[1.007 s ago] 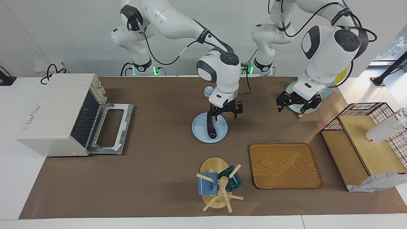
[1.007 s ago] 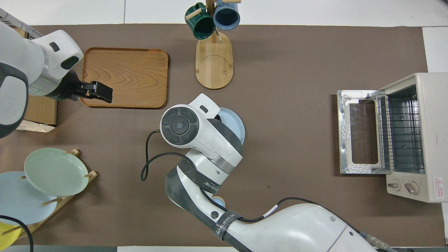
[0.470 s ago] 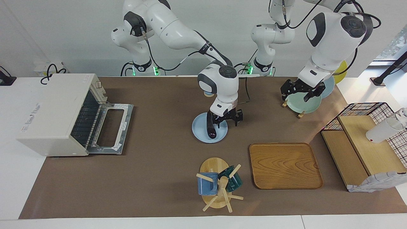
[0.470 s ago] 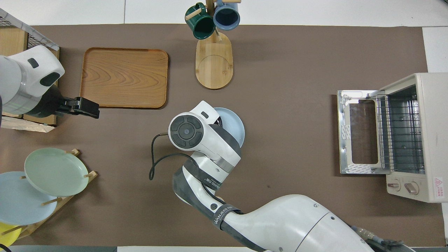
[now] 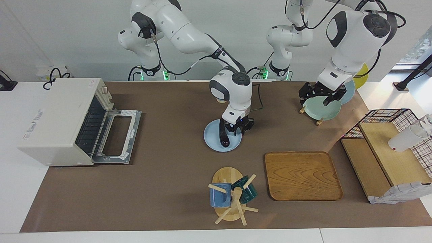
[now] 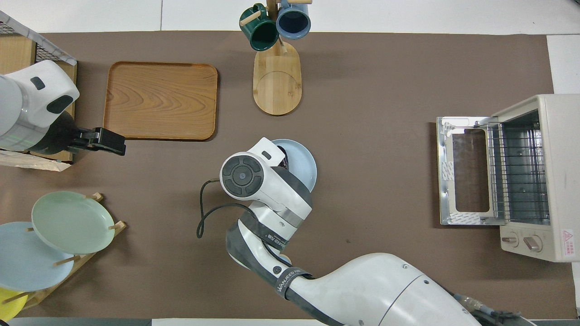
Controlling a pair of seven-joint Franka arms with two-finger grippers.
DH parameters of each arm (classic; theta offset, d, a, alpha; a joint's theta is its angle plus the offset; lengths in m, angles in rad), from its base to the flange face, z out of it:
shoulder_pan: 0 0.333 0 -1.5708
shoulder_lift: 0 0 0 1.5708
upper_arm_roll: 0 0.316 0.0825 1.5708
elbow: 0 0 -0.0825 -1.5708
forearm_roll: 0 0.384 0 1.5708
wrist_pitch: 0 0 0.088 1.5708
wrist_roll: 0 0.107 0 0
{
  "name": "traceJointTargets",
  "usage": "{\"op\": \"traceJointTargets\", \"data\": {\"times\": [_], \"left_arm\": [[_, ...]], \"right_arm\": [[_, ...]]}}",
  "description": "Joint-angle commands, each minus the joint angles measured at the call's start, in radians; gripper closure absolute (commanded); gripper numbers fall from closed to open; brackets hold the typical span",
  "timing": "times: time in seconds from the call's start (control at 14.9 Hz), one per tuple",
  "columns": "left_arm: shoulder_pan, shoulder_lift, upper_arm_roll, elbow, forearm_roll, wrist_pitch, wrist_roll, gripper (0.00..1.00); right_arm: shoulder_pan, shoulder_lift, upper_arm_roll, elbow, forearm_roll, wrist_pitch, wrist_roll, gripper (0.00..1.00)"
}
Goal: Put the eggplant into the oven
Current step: 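Grasp the eggplant on the blue plate with the right gripper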
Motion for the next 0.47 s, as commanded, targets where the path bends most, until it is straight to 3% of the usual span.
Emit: {"op": "traceJointTargets", "data": {"times": [0.0, 0.27, 0.4], "left_arm": [[0.031, -0.015, -0.018, 0.035, 0.048, -0.067, 0.015, 0.00], [0.032, -0.017, -0.018, 0.050, 0.048, -0.109, 0.014, 0.00], [0.032, -0.017, -0.019, 0.057, 0.049, -0.113, 0.015, 0.00]], "right_arm": [[0.002, -0.026, 0.005, -0.016, -0.037, -0.035, 0.008, 1.00], [-0.009, -0.029, 0.006, 0.116, -0.163, -0.305, -0.110, 1.00], [-0.022, -0.058, 0.002, 0.131, -0.174, -0.367, -0.217, 1.00]]}}
